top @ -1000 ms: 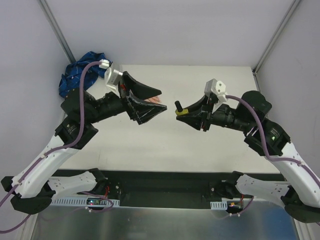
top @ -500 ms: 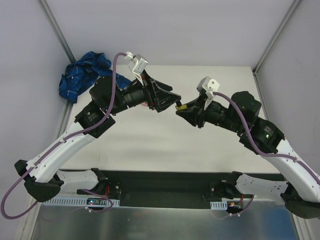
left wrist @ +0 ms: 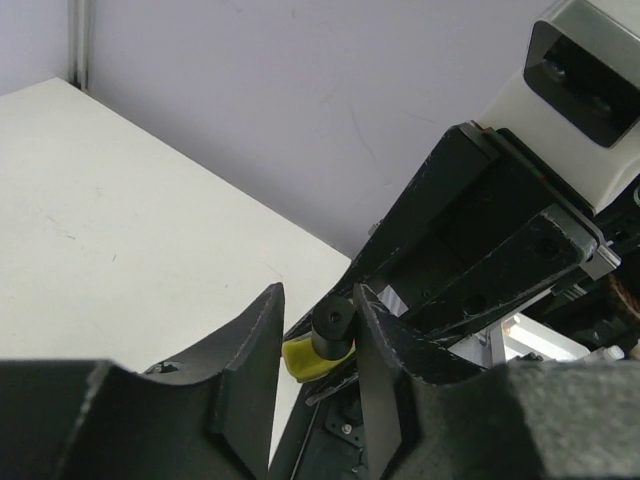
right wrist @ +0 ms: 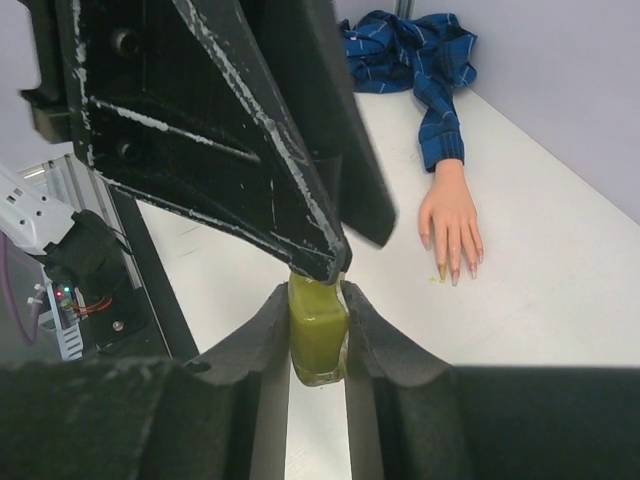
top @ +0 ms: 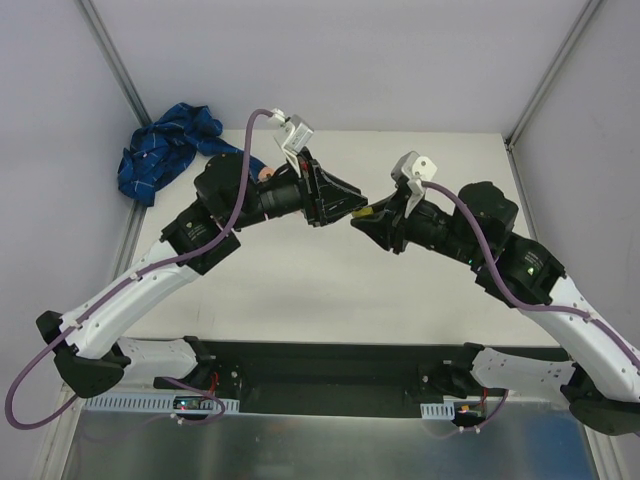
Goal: Paint the nails
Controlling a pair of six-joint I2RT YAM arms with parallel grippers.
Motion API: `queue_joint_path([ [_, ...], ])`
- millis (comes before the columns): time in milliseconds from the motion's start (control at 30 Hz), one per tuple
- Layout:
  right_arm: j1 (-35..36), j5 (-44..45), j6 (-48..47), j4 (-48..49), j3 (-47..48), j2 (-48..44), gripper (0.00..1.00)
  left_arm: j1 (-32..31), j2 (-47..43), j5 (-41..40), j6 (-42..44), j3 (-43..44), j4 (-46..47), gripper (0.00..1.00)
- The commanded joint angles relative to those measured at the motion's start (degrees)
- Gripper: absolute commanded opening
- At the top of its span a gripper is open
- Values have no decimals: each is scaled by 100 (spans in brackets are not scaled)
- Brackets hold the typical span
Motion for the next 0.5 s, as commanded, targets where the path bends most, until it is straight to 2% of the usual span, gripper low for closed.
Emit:
queue_joint_path([
  [0, 38, 60, 148, 500, 223, -61, 0, -38, 171, 788, -4, 228, 109, 22],
  [33, 38, 52, 165, 509, 206, -79, 0, -29, 189, 921, -13, 254, 109, 20],
  [133, 20, -158, 244, 553, 206, -122, 0, -29, 373, 1990, 39, 412, 196, 0],
  [167, -15, -638, 236, 571, 188, -140, 0, -29, 495, 3204, 31, 413, 353, 0],
  [200, -67, -1112, 157, 693, 153, -175, 0, -29, 540, 3790, -13, 387, 999, 0],
  [233, -120, -1735, 61, 790, 92, -210, 0, -55, 575, 4361, -352, 213, 1440, 0],
  [267, -347, -3742, 86, 1078, -39, -211, 0, -82, 610, 4854, -669, 106, 1993, 0],
  [300, -454, -4841, 217, 1307, -58, -150, 0, -117, 602, 5669, -1420, -191, 3539, 0],
  [333, -489, -5644, 1036, 1701, -119, -79, 0, -178, 515, 5816, -1785, -359, 4215, 0],
  [367, -455, -6375, 1358, 2314, -146, 87, 0, -179, 471, 5913, -2023, -448, 4701, 0],
  [400, -385, -6451, 1474, 2485, -172, 88, 0, -187, 444, 5992, -1956, -422, 4636, 0],
  [467, -331, -6198, 1545, 2618, -321, -43, 0, -161, 400, 5889, -1396, -230, 3682, 0],
])
